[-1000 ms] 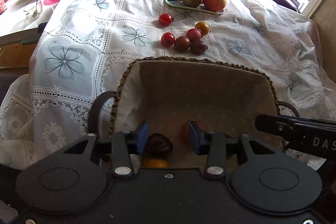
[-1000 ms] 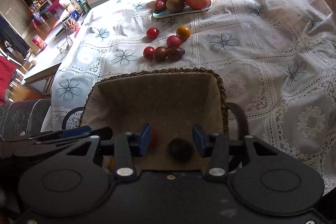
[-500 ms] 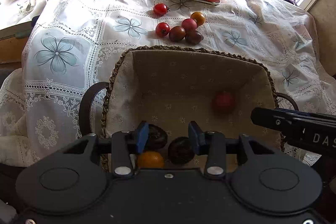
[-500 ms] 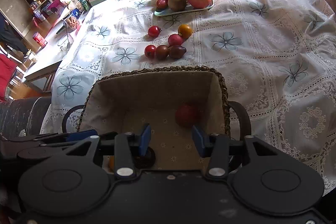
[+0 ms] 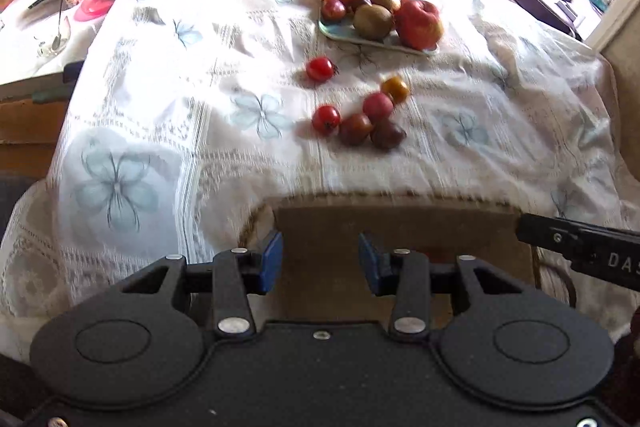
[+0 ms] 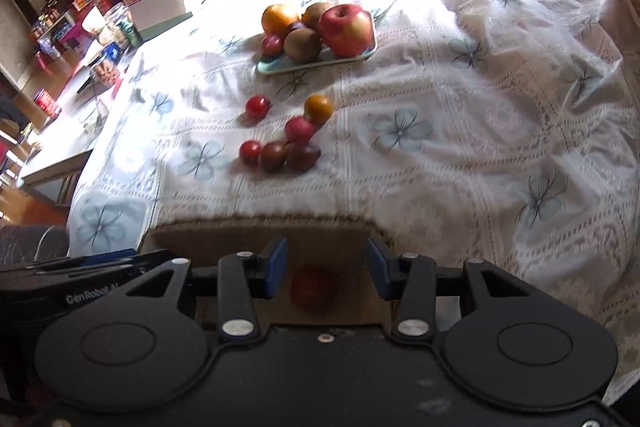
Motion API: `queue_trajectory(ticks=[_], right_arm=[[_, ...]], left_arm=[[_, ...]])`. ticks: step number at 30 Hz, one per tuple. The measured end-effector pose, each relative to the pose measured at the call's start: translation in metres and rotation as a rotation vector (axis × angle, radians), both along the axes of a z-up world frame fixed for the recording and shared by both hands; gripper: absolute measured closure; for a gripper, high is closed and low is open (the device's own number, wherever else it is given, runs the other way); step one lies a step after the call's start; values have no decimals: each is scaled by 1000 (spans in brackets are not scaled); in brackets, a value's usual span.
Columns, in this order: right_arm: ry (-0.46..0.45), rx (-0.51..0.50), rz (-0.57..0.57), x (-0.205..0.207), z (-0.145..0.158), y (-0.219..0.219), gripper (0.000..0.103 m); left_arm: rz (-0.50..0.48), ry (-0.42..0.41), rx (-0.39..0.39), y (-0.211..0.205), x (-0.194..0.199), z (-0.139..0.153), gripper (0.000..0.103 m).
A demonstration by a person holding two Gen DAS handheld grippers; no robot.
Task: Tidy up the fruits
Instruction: 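Move both tools back over the remaining loose fruits, then grasp a small orange with the right tool while the left tool approaches a red cherry tomato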
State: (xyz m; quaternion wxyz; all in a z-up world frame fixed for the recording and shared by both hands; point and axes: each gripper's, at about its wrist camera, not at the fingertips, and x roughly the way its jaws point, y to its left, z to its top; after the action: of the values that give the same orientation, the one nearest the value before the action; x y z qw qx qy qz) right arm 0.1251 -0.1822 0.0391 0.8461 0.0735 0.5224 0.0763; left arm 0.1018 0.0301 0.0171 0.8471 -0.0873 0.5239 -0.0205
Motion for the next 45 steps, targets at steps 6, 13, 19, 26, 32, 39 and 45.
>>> queue_trajectory(ticks=[6, 13, 19, 26, 32, 39, 45], right_arm=[[-13, -14, -70, 64, -5, -3, 56], [17, 23, -135, 132, -26, 6, 56], [94, 26, -171, 175, -61, 23, 56], [159, 5, -205, 203, -97, 41, 56], [177, -8, -182, 211, -112, 57, 53], [136, -71, -145, 211, -129, 67, 66], [108, -30, -190, 196, -110, 49, 65]], left_arm=[[56, -9, 41, 5, 63, -5, 53], [120, 40, -4, 13, 128, -27, 53], [151, 64, 9, 10, 162, -48, 53], [163, 69, 55, 13, 182, -61, 53], [149, 61, 38, 18, 188, -64, 53], [182, 76, -12, 16, 191, -70, 53], [118, 83, -32, -2, 179, -74, 53]])
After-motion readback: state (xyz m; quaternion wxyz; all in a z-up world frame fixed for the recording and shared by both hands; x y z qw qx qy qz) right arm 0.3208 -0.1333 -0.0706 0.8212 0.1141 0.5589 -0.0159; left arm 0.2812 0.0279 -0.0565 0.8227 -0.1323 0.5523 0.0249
